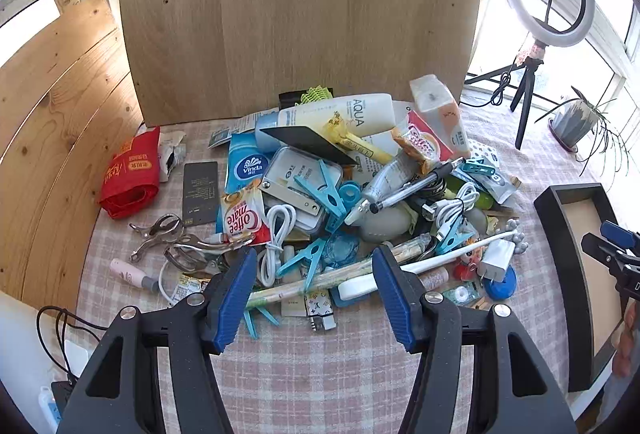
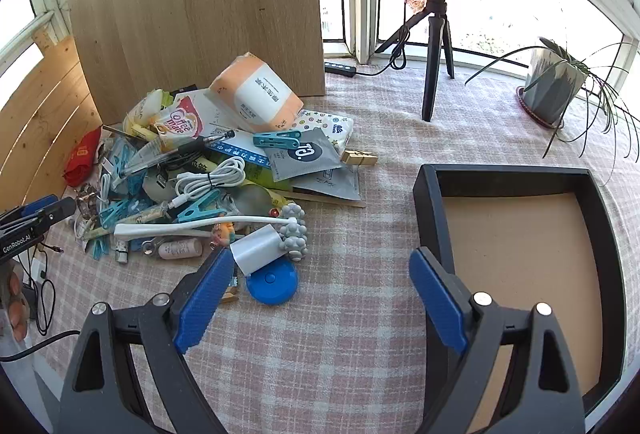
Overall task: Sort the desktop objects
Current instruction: 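Reach both grippers toward the orange-white tissue pack on the pile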
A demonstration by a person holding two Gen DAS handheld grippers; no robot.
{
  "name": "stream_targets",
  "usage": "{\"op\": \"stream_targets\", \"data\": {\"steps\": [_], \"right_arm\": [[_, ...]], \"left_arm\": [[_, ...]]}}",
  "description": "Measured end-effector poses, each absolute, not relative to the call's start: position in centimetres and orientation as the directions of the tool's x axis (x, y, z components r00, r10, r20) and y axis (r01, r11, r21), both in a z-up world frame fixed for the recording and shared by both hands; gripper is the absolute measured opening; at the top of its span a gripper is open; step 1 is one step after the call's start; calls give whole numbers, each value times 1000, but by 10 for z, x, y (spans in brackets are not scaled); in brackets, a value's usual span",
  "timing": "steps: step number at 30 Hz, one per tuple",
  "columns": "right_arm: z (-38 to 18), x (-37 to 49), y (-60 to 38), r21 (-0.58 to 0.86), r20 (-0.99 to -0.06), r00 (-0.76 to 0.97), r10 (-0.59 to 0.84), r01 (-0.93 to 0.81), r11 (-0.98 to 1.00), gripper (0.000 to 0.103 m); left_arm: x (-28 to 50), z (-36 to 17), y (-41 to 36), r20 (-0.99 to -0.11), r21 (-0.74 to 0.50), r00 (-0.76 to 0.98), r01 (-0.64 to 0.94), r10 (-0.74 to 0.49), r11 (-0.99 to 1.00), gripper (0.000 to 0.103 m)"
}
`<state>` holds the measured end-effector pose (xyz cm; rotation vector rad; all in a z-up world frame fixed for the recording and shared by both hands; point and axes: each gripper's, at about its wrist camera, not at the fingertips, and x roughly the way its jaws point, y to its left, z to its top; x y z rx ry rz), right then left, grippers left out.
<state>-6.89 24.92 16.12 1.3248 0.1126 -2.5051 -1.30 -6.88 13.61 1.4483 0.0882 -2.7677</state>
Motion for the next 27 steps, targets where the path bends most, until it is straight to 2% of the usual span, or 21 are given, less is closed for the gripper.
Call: {"op": "stream_targets", "data": {"steps": [6, 10, 16, 20, 24, 27], "right_arm": [[194, -105, 258, 83, -794, -565, -225, 266, -961, 77], [217, -120, 256, 20, -772, -614, -168, 240, -971, 77], [236, -126, 255, 23, -740, -654, -159, 212, -977, 77], [225, -128, 253, 23, -753, -637, -164, 224, -974, 78], [187, -123, 259, 36, -794, -591, -145, 193, -981, 78], [165, -121, 266, 73, -818, -554, -156, 169, -983, 78]], "left_arm": [[-46, 178, -41, -786, 20, -618, -3, -14, -1000, 57], [-57, 195, -26, -767, 15, -642, -19, 1, -1000, 57], [-64, 196, -8, -765, 14, -644, -55, 25, -998, 59], [-63, 170, -3, -789, 16, -614, -47, 17, -999, 64], [-59, 135, -1, -835, 1, -549, -26, 14, -1000, 63], [-57, 132, 1, -837, 3, -548, -16, 6, -1000, 63]]}}
